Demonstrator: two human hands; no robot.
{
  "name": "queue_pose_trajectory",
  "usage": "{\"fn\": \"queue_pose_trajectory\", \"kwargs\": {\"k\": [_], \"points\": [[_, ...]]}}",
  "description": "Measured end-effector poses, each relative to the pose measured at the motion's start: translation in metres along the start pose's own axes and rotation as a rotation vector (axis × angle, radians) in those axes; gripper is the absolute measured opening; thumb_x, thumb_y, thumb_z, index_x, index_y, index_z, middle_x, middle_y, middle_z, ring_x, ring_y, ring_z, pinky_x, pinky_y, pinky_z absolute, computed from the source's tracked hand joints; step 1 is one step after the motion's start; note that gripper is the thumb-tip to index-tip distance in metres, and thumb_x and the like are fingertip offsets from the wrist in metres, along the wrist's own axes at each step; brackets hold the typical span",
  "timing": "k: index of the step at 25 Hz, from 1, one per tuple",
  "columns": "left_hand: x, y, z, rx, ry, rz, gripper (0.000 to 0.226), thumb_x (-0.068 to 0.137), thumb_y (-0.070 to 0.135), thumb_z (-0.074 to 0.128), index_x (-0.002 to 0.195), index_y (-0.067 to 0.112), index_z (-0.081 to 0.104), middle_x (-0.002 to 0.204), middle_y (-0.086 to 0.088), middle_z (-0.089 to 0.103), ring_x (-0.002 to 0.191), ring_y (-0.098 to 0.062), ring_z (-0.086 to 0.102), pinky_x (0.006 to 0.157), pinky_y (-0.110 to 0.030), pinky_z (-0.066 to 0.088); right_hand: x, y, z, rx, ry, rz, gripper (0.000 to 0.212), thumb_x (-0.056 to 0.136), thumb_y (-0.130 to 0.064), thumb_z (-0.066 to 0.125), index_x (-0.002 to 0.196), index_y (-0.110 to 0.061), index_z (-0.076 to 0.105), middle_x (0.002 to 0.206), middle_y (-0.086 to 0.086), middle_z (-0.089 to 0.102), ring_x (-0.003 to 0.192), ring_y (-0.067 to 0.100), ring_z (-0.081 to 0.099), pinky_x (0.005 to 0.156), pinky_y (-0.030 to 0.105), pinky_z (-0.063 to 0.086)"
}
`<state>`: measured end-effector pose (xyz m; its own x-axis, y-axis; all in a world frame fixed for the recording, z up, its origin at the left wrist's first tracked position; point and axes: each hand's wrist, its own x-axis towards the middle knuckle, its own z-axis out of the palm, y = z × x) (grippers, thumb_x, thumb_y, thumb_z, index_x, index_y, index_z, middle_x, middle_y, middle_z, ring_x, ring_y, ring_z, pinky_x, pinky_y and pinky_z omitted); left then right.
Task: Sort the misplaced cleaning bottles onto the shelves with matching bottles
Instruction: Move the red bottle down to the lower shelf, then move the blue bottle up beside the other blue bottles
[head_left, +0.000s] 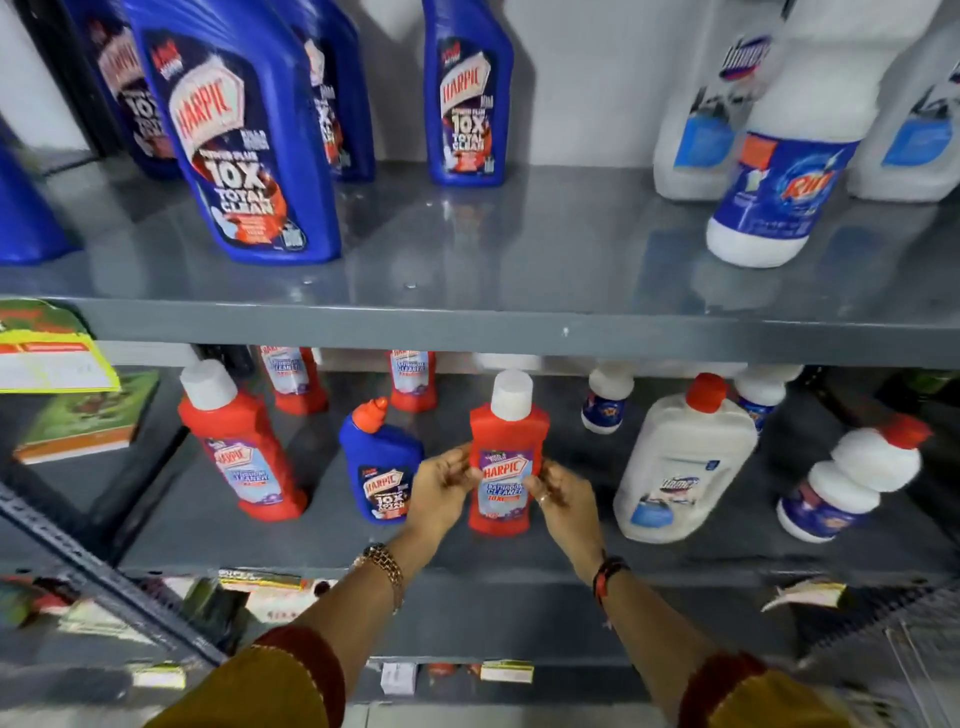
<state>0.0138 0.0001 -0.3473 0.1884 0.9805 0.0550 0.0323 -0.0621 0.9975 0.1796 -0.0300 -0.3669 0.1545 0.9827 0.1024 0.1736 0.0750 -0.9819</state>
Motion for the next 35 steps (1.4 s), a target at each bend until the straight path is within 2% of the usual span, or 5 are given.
{"fn": "queue_pose_trajectory", "kwargs": {"k": [5,17,21,25,35], "points": [[0.012,-0.011,-0.001,-0.006,-0.007,-0.006,0.032,0.086,-0.003,0.053,0.118,-0.004,0.056,0.116,-0.025,0.063,0.094,-0.020,0.065,0.088,-0.035,0.054,0.013,0.011,0.006,-0.048,0.006,0.049,0.018,0.089,-0.014,0.058,0.106,-0.018,0.063,0.105,0.001,0.068,0.091,0.004,0.065,0.073,0.009,0.051],[-0.053,-0.077,-0.074,0.284,0.189,-0.128,0.028,0.081,0.004,0.066,0.108,0.002,0.067,0.111,-0.015,0.069,0.078,0.024,0.057,0.080,0.001,0.042,-0.036,0.037,0.028,-0.331,0.126,0.294,0.018,0.083,-0.014,0.066,0.099,-0.007,0.070,0.089,0.005,0.074,0.083,0.018,0.069,0.084,0.042,0.057],[-0.048,-0.079,-0.128,0.259,0.353,-0.162,0.033,0.082,-0.001,0.062,0.115,-0.005,0.060,0.119,-0.023,0.063,0.102,-0.018,0.064,0.076,0.001,0.043,-0.023,0.025,0.068,-0.337,-0.030,0.279,0.019,0.082,-0.009,0.064,0.097,0.002,0.066,0.098,0.019,0.071,0.095,0.030,0.066,0.089,0.045,0.054],[-0.011,-0.060,-0.140,0.097,0.088,-0.145,0.049,0.082,-0.012,0.055,0.129,-0.008,0.041,0.130,-0.019,0.052,0.112,-0.022,0.056,0.096,-0.029,0.047,0.012,0.009,0.115,-0.229,-0.254,0.282,0.060,0.081,-0.001,0.064,0.136,-0.005,0.038,0.140,0.012,0.048,0.129,0.026,0.046,0.107,0.042,0.040],[-0.029,-0.049,-0.127,0.197,-0.045,-0.038,0.035,0.076,-0.010,0.064,0.109,-0.007,0.056,0.092,-0.003,0.070,0.078,0.004,0.066,0.075,-0.015,0.054,-0.015,-0.013,0.117,-0.282,-0.200,0.085,0.049,0.071,0.000,0.073,0.116,-0.009,0.056,0.109,0.011,0.070,0.095,0.015,0.065,0.086,0.030,0.053]]}}
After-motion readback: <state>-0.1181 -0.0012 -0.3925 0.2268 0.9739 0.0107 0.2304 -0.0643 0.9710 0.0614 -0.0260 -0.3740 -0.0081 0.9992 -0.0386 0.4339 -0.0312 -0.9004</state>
